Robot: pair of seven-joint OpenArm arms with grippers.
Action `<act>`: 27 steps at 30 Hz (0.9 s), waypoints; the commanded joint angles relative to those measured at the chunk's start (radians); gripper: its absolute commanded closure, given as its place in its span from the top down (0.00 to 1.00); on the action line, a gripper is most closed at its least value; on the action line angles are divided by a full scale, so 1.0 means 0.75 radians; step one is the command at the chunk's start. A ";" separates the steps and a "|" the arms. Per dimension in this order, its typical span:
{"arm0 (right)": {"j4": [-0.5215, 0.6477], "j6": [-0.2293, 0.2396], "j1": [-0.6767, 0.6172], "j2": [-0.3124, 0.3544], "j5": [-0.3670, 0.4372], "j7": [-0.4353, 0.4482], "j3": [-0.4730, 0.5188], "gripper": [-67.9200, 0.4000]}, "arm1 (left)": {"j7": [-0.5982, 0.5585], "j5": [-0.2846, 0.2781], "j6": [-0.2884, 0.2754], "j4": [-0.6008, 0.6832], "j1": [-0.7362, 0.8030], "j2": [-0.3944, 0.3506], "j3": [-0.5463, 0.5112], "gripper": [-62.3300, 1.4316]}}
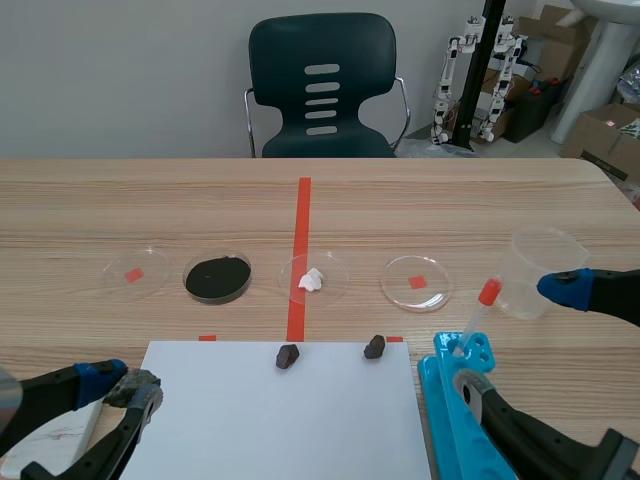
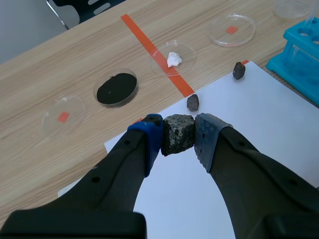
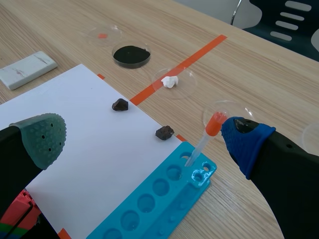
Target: Lower the mineral onto the iron filings and hold still
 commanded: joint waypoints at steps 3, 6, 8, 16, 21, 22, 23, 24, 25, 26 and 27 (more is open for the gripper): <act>0.020 -0.001 0.012 0.000 0.019 0.020 -0.001 1.00 | -0.027 0.003 0.007 0.011 -0.004 0.007 -0.002 0.18; 0.020 -0.001 0.012 0.000 0.019 0.020 -0.001 1.00 | -0.027 0.003 0.007 0.011 -0.004 0.007 -0.002 0.18; 0.020 -0.001 0.012 0.000 0.019 0.020 -0.001 1.00 | -0.027 0.003 0.007 0.011 -0.004 0.007 -0.002 0.18; 0.020 -0.001 0.012 0.000 0.019 0.020 -0.001 1.00 | -0.027 0.003 0.007 0.011 -0.004 0.007 -0.002 0.18; 0.020 -0.001 0.012 0.000 0.019 0.020 -0.001 1.00 | -0.027 0.003 0.007 0.011 -0.004 0.007 -0.002 0.18; 0.020 -0.001 0.012 0.000 0.019 0.020 -0.001 1.00 | -0.027 0.003 0.007 0.011 -0.004 0.007 -0.001 0.18; 0.020 -0.001 0.012 0.000 0.019 0.020 -0.001 1.00 | -0.027 0.002 0.007 0.011 -0.004 0.007 -0.001 0.18; 0.020 -0.001 0.012 0.000 0.019 0.020 -0.001 1.00 | -0.026 0.002 0.007 0.011 -0.004 0.007 -0.001 0.18; 0.020 -0.001 0.012 0.000 0.019 0.020 -0.001 1.00 | -0.022 0.002 0.007 0.011 -0.004 0.009 -0.001 0.18; 0.020 -0.001 0.012 0.000 0.019 0.020 -0.001 1.00 | -0.014 0.002 0.007 0.011 -0.004 0.013 -0.001 0.18; 0.020 -0.001 0.012 0.000 0.019 0.020 -0.001 1.00 | -0.012 0.002 0.005 0.011 -0.004 0.016 -0.001 0.18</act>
